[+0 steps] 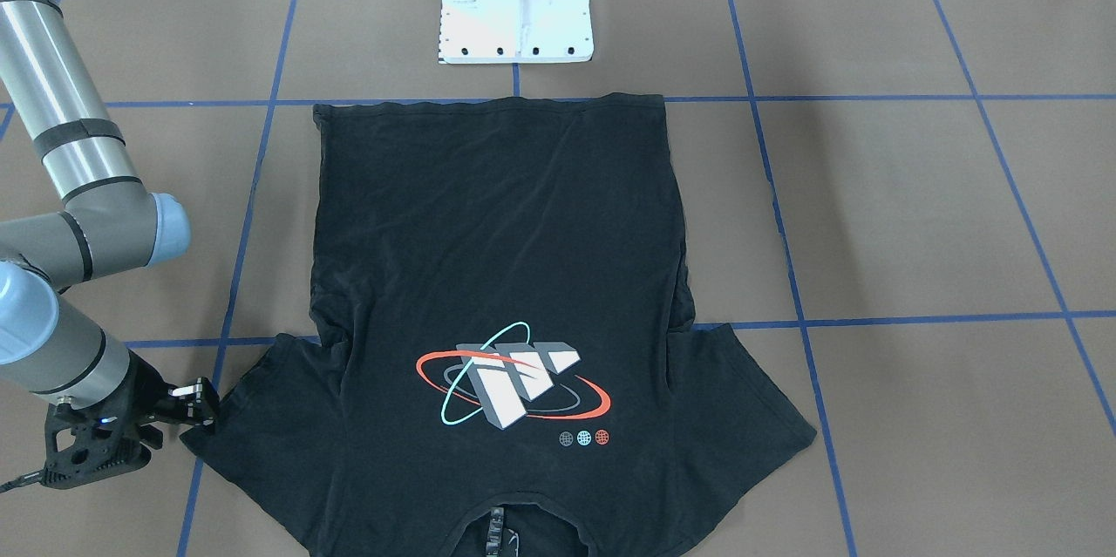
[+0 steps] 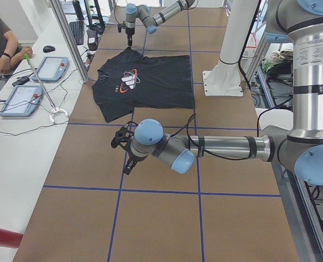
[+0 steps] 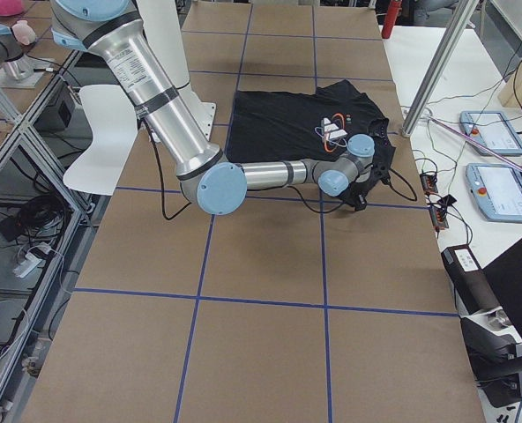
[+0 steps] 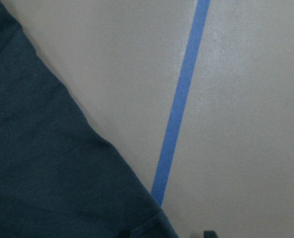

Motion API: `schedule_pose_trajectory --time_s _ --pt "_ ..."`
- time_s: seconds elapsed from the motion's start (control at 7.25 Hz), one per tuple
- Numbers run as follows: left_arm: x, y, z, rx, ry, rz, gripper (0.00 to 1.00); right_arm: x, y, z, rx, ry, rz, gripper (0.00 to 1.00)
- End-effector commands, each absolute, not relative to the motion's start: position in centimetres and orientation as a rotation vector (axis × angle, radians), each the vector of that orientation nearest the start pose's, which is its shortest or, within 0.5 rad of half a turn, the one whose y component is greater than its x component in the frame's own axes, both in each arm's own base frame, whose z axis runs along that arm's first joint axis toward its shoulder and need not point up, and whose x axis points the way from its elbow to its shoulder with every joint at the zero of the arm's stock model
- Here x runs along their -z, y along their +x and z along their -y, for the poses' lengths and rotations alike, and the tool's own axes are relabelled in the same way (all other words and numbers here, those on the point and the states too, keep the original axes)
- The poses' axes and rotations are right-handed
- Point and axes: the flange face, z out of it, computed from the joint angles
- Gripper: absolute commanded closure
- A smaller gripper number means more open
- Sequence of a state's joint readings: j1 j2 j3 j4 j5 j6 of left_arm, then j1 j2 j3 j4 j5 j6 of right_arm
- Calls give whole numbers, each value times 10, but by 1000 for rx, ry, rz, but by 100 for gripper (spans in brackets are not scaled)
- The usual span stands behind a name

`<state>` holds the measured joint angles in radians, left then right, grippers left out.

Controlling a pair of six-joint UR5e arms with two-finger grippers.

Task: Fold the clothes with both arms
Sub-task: 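Move the right gripper toward the black t-shirt's shoulder farthest from the robot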

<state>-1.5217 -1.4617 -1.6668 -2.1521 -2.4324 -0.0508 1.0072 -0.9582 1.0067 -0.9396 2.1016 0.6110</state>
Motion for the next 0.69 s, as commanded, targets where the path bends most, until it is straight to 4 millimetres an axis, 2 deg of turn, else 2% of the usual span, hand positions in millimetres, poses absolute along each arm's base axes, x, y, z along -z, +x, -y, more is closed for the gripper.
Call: schedule_pose_trajectory --time_s 0.0,0.28,0.41,0.55 --pt "-592 -36 467 -241 489 -862 0 -502 -341 693 129 255 785 100" --pt "-596 -35 467 -240 483 -859 0 -486 -345 700 70 245 801 100" --pt "-595 -35 467 -239 484 -858 0 -474 -341 703 68 262 817 100" --pt "-595 -35 467 -239 484 -858 0 -441 -336 699 87 289 872 100"
